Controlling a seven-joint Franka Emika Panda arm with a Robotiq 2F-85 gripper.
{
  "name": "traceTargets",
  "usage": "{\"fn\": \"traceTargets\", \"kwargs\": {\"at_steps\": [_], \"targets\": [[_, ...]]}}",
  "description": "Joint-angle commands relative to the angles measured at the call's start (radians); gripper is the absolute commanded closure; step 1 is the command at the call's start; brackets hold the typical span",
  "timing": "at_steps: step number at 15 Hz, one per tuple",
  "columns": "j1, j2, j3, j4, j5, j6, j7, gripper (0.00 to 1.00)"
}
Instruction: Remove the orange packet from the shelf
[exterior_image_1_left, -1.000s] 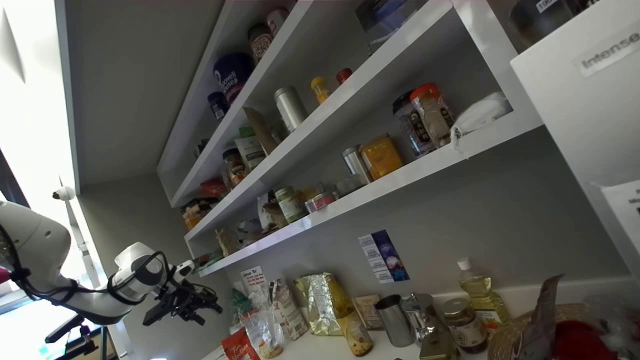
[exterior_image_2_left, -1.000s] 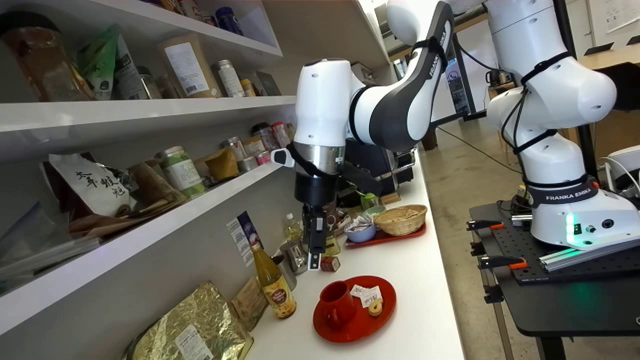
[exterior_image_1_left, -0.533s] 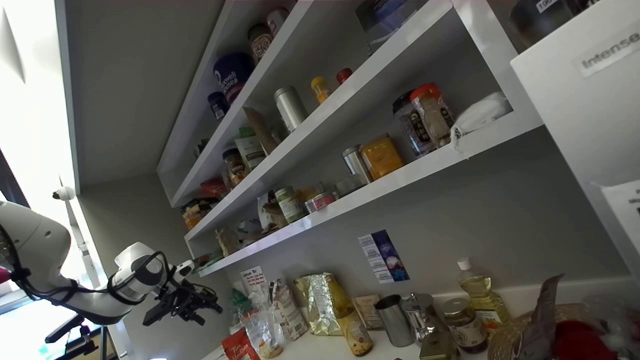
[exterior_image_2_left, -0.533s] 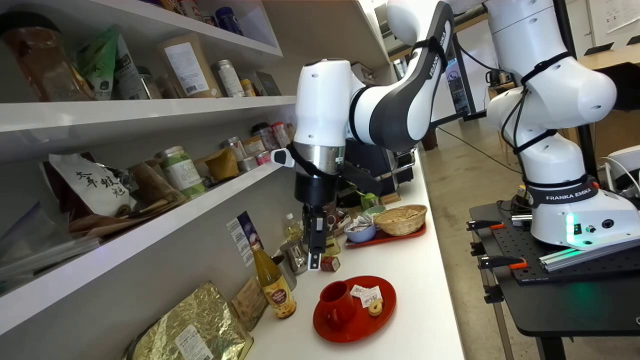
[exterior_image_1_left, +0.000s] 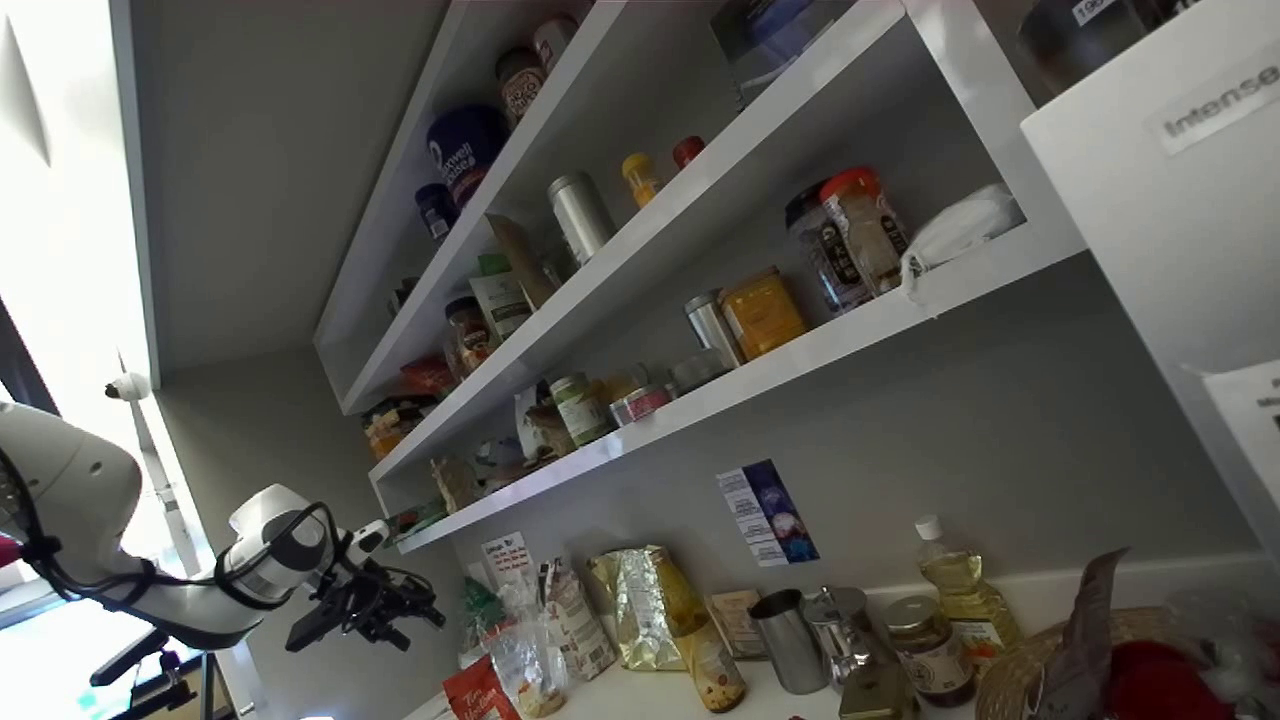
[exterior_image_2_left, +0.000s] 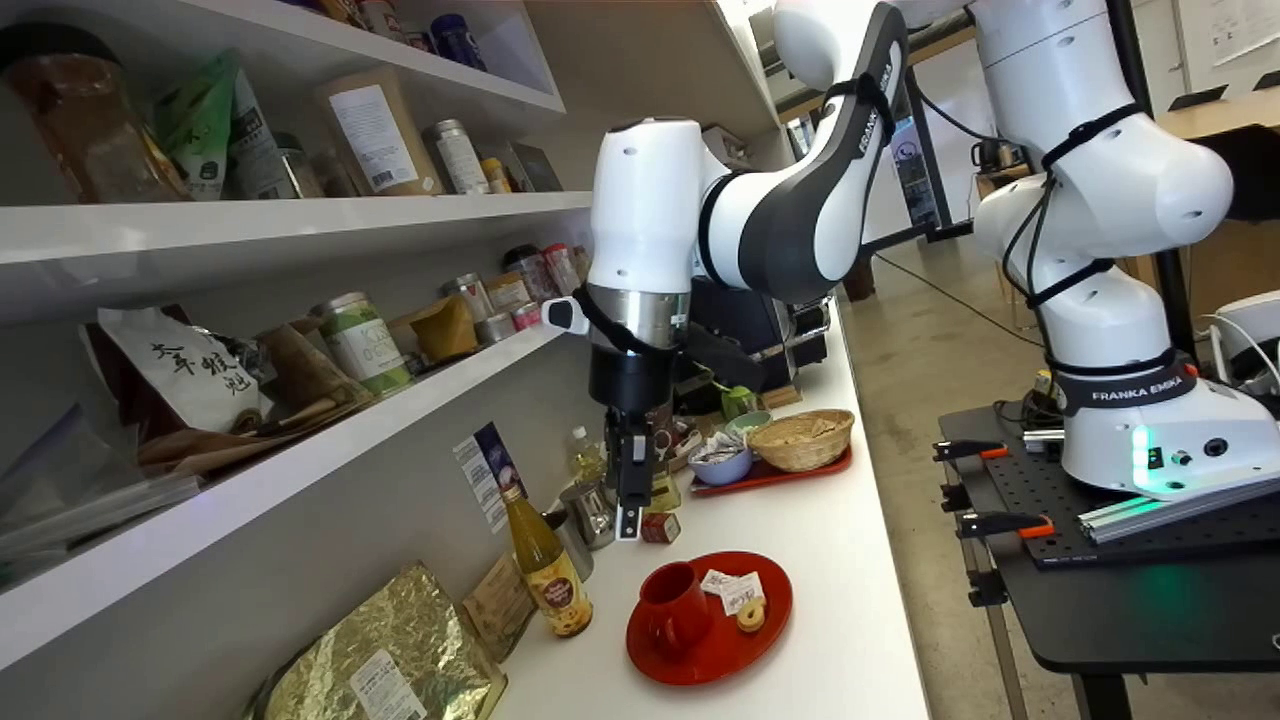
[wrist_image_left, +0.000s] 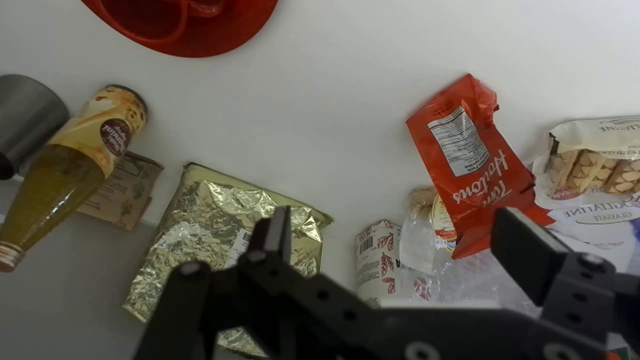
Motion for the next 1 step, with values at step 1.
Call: {"fn": "traceTargets", "kwargs": {"at_steps": [1], "targets": [[-0.075, -0.001, 0.075, 0.001, -0.001, -0.002, -0.001, 0.00]]}}
